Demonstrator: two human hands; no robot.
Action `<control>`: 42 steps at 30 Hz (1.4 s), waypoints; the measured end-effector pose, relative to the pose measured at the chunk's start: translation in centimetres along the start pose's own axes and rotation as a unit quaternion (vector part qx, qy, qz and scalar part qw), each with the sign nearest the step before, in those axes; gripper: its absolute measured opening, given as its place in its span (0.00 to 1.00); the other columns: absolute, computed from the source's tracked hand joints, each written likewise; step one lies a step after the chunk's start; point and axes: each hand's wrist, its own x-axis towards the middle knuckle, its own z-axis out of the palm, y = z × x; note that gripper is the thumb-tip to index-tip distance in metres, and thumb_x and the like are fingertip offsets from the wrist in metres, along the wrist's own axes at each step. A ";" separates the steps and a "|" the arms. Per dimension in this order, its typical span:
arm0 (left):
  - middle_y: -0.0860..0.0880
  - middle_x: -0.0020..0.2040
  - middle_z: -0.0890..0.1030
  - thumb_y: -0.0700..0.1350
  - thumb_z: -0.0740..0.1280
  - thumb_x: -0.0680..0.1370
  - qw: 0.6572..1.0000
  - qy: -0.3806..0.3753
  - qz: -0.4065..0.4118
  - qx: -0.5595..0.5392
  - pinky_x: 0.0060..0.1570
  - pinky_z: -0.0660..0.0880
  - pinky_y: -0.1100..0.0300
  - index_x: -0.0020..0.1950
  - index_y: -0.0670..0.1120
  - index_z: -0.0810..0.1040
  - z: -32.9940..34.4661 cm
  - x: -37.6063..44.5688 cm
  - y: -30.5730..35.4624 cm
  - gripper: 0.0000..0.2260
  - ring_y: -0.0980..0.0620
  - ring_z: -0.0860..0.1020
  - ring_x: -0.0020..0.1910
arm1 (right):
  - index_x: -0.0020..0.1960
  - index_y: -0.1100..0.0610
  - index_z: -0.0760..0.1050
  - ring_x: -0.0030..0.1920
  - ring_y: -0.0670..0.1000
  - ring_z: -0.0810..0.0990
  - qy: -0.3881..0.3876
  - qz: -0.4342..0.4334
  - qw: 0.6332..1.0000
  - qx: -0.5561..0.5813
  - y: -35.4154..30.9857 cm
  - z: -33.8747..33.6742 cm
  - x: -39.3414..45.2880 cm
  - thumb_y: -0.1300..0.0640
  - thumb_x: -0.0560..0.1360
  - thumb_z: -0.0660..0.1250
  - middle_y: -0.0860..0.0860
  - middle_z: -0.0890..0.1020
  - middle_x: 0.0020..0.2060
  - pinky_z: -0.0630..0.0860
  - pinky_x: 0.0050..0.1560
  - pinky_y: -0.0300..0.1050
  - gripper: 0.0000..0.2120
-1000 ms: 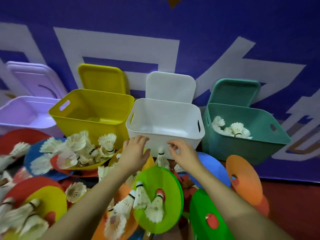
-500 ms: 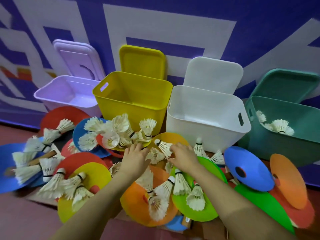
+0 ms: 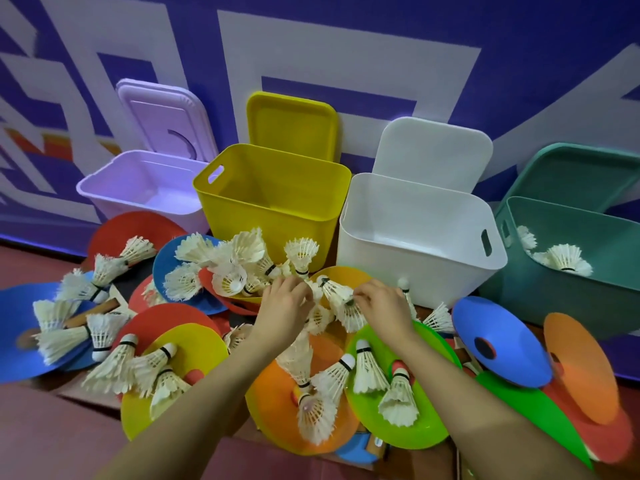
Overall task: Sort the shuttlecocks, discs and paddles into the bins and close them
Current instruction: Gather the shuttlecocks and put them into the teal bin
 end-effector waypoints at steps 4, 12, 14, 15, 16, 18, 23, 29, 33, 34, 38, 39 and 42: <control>0.44 0.47 0.79 0.39 0.71 0.72 0.999 0.028 0.037 -0.019 0.44 0.68 0.52 0.42 0.42 0.78 -0.8 1.3 1.9 0.04 0.40 0.75 0.47 | 0.48 0.56 0.81 0.44 0.55 0.79 0.090 -0.005 0.992 0.085 0.6 -2.4 0.1 0.59 0.75 0.66 0.51 0.82 0.45 0.71 0.51 0.49 0.06; 0.47 0.45 0.78 0.51 0.58 0.75 0.989 0.050 0.119 -0.072 0.40 0.69 0.53 0.42 0.43 0.77 -0.5 7.0 9.9 0.14 0.42 0.75 0.43 | 0.48 0.58 0.80 0.43 0.54 0.79 0.218 0.023 0.963 0.158 6.2 -9.9 -0.6 0.61 0.75 0.67 0.51 0.82 0.44 0.75 0.47 0.56 0.05; 0.46 0.45 0.78 0.51 0.58 0.75 0.984 0.049 0.143 -0.093 0.40 0.70 0.52 0.42 0.44 0.77 0.4 9.0 12.8 0.13 0.42 0.76 0.43 | 0.48 0.57 0.80 0.42 0.53 0.79 0.237 0.042 0.957 0.161 9.1 -12.1 -0.9 0.61 0.75 0.66 0.51 0.82 0.44 0.76 0.47 0.55 0.05; 0.46 0.45 0.78 0.51 0.59 0.75 0.981 0.044 0.154 -0.106 0.41 0.71 0.50 0.42 0.44 0.77 0.9 10.0 14.4 0.13 0.41 0.76 0.43 | 0.48 0.57 0.80 0.42 0.53 0.79 0.247 0.053 0.954 0.163 10.7 -13.2 -1.0 0.61 0.75 0.66 0.51 0.82 0.44 0.76 0.46 0.55 0.05; 0.46 0.45 0.78 0.51 0.59 0.75 0.979 0.042 0.164 -0.116 0.42 0.72 0.50 0.43 0.44 0.77 1.6 11.1 16.0 0.13 0.41 0.76 0.43 | 0.48 0.57 0.80 0.42 0.52 0.79 0.257 0.067 0.950 0.162 12.3 -14.3 -1.2 0.62 0.75 0.66 0.50 0.82 0.43 0.76 0.46 0.54 0.05; 0.46 0.45 0.78 0.51 0.59 0.75 0.974 0.041 0.180 -0.130 0.43 0.72 0.50 0.42 0.44 0.77 2.7 12.9 19.3 0.13 0.42 0.76 0.43 | 0.48 0.57 0.80 0.43 0.52 0.79 0.277 0.092 0.944 0.153 15.4 -16.3 -1.6 0.62 0.75 0.66 0.50 0.81 0.43 0.76 0.46 0.54 0.05; 0.46 0.43 0.79 0.51 0.58 0.74 0.963 0.041 0.224 -0.143 0.42 0.70 0.52 0.41 0.43 0.78 6.0 17.2 27.4 0.14 0.41 0.75 0.42 | 0.47 0.58 0.80 0.43 0.54 0.78 0.340 0.150 0.921 0.117 22.3 -20.9 -1.8 0.62 0.75 0.65 0.52 0.81 0.43 0.76 0.46 0.54 0.05; 0.44 0.51 0.79 0.45 0.66 0.77 0.970 -0.012 0.205 -0.131 0.48 0.69 0.50 0.48 0.42 0.79 10.8 21.8 34.3 0.07 0.41 0.74 0.50 | 0.52 0.61 0.79 0.46 0.56 0.79 0.341 0.252 0.904 0.046 29.9 -23.8 -1.2 0.60 0.77 0.62 0.55 0.82 0.47 0.75 0.48 0.52 0.08; 0.50 0.65 0.73 0.48 0.60 0.80 0.976 -0.096 0.195 -0.031 0.58 0.65 0.54 0.64 0.48 0.74 13.0 22.6 34.5 0.14 0.46 0.70 0.62 | 0.62 0.60 0.75 0.56 0.58 0.77 0.223 0.321 0.920 0.027 32.2 -23.5 -0.9 0.57 0.78 0.62 0.57 0.80 0.57 0.73 0.57 0.53 0.14; 0.50 0.66 0.72 0.48 0.59 0.80 0.975 -0.109 0.194 -0.016 0.58 0.64 0.54 0.66 0.49 0.73 13.2 22.3 34.2 0.15 0.47 0.69 0.62 | 0.64 0.59 0.74 0.58 0.59 0.76 0.198 0.319 0.927 0.026 32.3 -23.2 -1.0 0.57 0.78 0.62 0.57 0.78 0.59 0.72 0.58 0.53 0.16; 0.50 0.67 0.71 0.47 0.58 0.80 0.970 -0.125 0.206 0.003 0.60 0.63 0.55 0.68 0.49 0.70 12.6 20.3 32.5 0.16 0.47 0.68 0.64 | 0.64 0.59 0.74 0.60 0.58 0.73 0.156 0.273 0.949 0.001 31.3 -21.4 -1.8 0.58 0.77 0.62 0.57 0.76 0.60 0.67 0.61 0.51 0.16; 0.50 0.67 0.71 0.47 0.58 0.80 0.970 -0.126 0.209 0.006 0.60 0.63 0.55 0.68 0.48 0.70 12.2 19.8 32.1 0.16 0.47 0.68 0.64 | 0.63 0.58 0.74 0.60 0.58 0.73 0.150 0.263 0.953 0.001 30.7 -21.0 -2.1 0.58 0.77 0.62 0.56 0.76 0.60 0.67 0.61 0.51 0.16; 0.49 0.68 0.71 0.47 0.58 0.80 0.969 -0.119 0.218 0.004 0.61 0.62 0.55 0.68 0.48 0.70 10.4 18.0 30.7 0.17 0.47 0.68 0.64 | 0.62 0.59 0.75 0.59 0.56 0.73 0.146 0.221 0.964 0.023 28.4 -19.6 -2.9 0.59 0.77 0.62 0.55 0.77 0.58 0.67 0.62 0.50 0.15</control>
